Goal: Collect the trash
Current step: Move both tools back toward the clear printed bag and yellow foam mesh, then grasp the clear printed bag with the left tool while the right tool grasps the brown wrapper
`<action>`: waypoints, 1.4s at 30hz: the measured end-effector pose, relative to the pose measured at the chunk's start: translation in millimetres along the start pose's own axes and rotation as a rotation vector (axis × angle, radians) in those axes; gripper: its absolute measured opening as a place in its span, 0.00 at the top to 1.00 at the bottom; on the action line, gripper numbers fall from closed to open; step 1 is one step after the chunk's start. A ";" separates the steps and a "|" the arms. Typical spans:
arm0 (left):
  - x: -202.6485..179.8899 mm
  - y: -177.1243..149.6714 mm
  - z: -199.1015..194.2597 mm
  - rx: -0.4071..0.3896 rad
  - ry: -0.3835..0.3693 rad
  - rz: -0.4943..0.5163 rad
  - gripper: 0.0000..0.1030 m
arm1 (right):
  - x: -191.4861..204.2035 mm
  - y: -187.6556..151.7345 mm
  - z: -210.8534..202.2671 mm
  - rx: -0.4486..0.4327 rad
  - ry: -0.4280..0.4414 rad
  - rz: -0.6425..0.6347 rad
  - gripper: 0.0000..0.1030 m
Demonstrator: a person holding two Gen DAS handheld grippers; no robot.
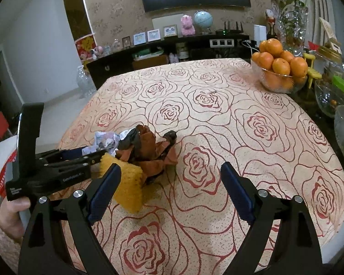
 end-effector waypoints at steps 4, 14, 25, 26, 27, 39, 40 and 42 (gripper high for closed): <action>2.6 -3.2 -5.0 -0.006 -0.004 -0.007 0.63 | 1.0 -1.9 2.8 0.005 -0.001 -0.008 0.17; 17.3 -5.9 -48.9 -0.099 0.051 -0.013 0.64 | 9.4 -3.0 10.8 0.009 -0.003 -0.048 0.17; 46.9 -24.7 -114.0 -0.207 0.131 -0.068 0.64 | 44.9 -3.5 25.6 -0.006 0.070 -0.163 0.17; 48.8 -26.6 -116.5 -0.209 0.137 -0.072 0.64 | 47.5 -4.4 27.9 -0.001 0.066 -0.175 0.17; 52.3 -30.9 -120.2 -0.210 0.147 -0.080 0.64 | 49.6 -4.8 30.6 0.005 0.061 -0.183 0.17; 85.4 -47.1 -140.6 -0.233 0.164 -0.169 0.64 | 68.6 -12.2 27.4 0.030 0.280 -0.172 0.17; 86.9 -47.3 -140.8 -0.233 0.165 -0.172 0.64 | 71.6 -11.9 22.7 0.023 0.295 -0.186 0.17; 90.0 -47.8 -141.9 -0.235 0.169 -0.182 0.64 | 74.2 -10.0 9.9 -0.014 0.297 -0.208 0.17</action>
Point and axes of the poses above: each gripper's, at about its wrist camera, not at the fingertips, and z roughly the way its jaws point, x to its left, y to its top, the point moved 2 cm from there along z, roughly the way its jaws point, and after that the axes turned 6 degrees about -z, right-handed, at the moved point
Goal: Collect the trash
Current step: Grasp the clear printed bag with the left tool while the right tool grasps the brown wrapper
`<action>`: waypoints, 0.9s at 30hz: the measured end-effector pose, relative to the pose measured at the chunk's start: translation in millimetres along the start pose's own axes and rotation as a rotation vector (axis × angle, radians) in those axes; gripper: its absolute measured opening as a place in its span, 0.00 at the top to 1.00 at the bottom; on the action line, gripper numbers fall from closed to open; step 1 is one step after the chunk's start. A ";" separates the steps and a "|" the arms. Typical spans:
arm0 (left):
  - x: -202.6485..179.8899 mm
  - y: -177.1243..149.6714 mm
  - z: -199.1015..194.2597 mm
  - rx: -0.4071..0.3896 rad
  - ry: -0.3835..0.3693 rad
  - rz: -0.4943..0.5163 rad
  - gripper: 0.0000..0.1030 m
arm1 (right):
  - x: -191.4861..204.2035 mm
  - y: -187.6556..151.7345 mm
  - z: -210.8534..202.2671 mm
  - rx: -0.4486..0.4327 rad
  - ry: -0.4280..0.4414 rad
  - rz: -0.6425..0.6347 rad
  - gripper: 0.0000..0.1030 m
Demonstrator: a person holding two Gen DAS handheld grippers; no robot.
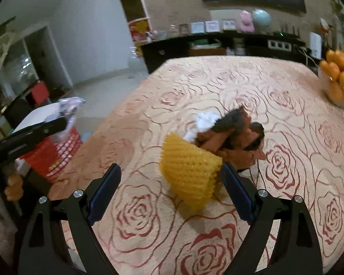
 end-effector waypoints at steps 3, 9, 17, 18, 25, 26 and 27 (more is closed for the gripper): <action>5.1 1.5 -2.6 -0.007 -0.001 -0.020 0.64 | -3.7 8.1 -14.5 -0.050 -0.080 -0.017 0.17; 8.6 4.0 -5.0 -0.021 0.006 -0.038 0.64 | -35.7 26.3 -11.0 -0.056 -0.272 0.028 0.17; 4.7 4.8 -1.4 -0.017 0.015 -0.023 0.64 | -56.4 39.9 38.4 0.036 -0.250 0.047 0.17; 4.5 4.9 -0.7 -0.017 0.018 -0.022 0.64 | -56.6 38.4 42.6 0.045 -0.248 0.050 0.18; 4.7 4.9 0.5 -0.016 0.018 -0.019 0.64 | -43.4 33.0 64.9 0.115 -0.229 0.001 0.42; 4.7 4.9 0.4 -0.016 0.019 -0.016 0.64 | -42.2 32.3 66.6 0.118 -0.231 -0.001 0.45; 3.5 4.9 1.3 -0.016 0.020 -0.013 0.64 | -41.9 31.8 67.7 0.121 -0.228 0.001 0.49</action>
Point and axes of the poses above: each gripper's, at about its wrist camera, not at the fingertips, and z roughly the way its jaws point, x to its left, y to its top, the point moved 2 cm from there along z, roughly the way its jaws point, and after that the axes turned 6 degrees about -z, right-handed, at the moved point
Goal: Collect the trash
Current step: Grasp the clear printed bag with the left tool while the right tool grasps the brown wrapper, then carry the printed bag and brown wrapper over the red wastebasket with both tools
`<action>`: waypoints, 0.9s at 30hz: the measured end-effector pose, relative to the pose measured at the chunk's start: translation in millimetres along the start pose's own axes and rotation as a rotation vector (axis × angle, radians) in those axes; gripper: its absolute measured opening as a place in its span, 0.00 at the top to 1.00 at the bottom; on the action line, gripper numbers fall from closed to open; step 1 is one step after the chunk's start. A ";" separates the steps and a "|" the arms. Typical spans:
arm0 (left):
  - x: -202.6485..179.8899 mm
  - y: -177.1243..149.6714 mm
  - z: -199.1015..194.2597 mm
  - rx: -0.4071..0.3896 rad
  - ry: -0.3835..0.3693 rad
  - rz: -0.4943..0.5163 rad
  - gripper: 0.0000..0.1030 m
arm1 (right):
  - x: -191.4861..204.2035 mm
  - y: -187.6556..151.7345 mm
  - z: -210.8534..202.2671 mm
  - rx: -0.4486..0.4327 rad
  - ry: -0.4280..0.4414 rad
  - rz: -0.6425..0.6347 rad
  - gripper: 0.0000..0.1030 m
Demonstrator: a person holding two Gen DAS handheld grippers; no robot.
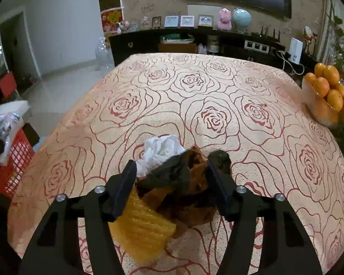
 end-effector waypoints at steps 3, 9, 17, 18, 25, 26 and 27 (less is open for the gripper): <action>-0.9 -1.3 2.1 -0.001 0.005 0.006 0.64 | 2.1 -0.2 0.8 0.001 -0.007 -0.013 0.53; -0.9 -2.8 3.3 -0.003 0.012 0.000 0.64 | 0.5 -0.5 -3.8 -0.007 0.000 -0.003 0.58; 2.8 -2.6 -0.4 -0.026 0.017 -0.009 0.64 | -3.1 4.7 -23.2 -0.068 -0.001 0.013 0.59; 3.5 -2.4 -0.9 -0.030 0.018 -0.010 0.64 | -3.4 6.0 -27.9 -0.083 -0.003 0.014 0.59; 3.8 -1.7 -4.6 -0.045 0.024 -0.017 0.64 | -9.6 14.9 -56.3 -0.176 -0.014 0.034 0.59; 3.6 -1.6 -4.6 -0.044 0.023 -0.016 0.64 | -10.9 15.7 -58.8 -0.183 -0.015 0.038 0.59; 3.8 -1.4 -4.8 -0.046 0.024 -0.016 0.64 | -12.4 16.4 -61.5 -0.191 -0.015 0.042 0.59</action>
Point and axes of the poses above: each gripper's, at about its wrist camera, not at the fingertips, and z roughly the way its jaws point, x to its left, y to its top, the point moved 2 cm from there along z, roughly the way its jaws point, and after that the axes turned 6 degrees about -z, right-handed, at the moved point
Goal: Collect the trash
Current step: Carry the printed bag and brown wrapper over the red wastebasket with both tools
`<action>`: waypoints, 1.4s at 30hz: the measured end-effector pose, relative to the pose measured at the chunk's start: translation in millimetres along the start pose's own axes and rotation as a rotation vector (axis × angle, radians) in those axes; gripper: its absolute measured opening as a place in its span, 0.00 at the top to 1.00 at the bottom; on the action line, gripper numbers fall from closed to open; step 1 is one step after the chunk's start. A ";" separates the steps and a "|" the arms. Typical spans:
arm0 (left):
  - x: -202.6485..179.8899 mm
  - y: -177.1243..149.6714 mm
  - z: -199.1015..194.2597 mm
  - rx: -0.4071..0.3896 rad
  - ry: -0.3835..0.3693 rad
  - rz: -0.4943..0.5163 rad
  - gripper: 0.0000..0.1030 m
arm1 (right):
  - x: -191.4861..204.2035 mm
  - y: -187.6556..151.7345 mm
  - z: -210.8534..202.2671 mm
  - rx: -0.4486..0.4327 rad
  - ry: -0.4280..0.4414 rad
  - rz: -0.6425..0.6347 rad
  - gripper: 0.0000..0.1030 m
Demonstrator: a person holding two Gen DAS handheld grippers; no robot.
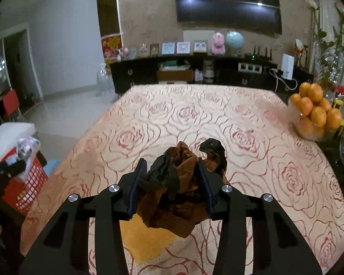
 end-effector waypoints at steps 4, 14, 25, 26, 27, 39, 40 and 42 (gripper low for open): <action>0.0 1.5 -1.4 -0.005 0.002 -0.002 0.64 | -6.8 2.9 -11.6 -0.032 0.003 0.022 0.59; 8.7 8.8 -9.8 -0.029 0.004 -0.018 0.64 | -20.0 4.8 -35.5 -0.088 0.051 0.076 0.59; 27.2 24.0 -28.5 -0.055 0.051 -0.025 0.64 | -10.4 3.4 -30.0 -0.077 0.078 0.075 0.59; 28.3 25.4 -30.2 -0.055 0.055 -0.019 0.64 | -11.1 3.1 -30.2 -0.077 0.106 0.089 0.59; 30.6 27.4 -32.6 -0.055 0.061 -0.011 0.64 | -11.9 3.1 -29.2 -0.074 0.154 0.114 0.59; 50.6 25.4 -26.0 -0.034 0.088 -0.037 0.64 | 27.2 -17.3 10.4 0.095 0.257 0.038 0.58; 51.6 24.8 -25.8 -0.037 0.086 -0.042 0.64 | 33.2 -20.4 13.7 0.110 0.246 0.013 0.58; 53.7 23.7 -24.5 -0.038 0.084 -0.051 0.64 | 42.8 -29.5 20.2 0.140 0.222 -0.033 0.57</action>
Point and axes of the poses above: each gripper's, at about its wrist camera, not at the fingertips, and z roughly the way its jaws point, x to its left, y to its top, the point moved 2 cm from there along z, roughly the way its jaws point, and after that the axes turned 6 degrees about -z, right-handed, at the moved point
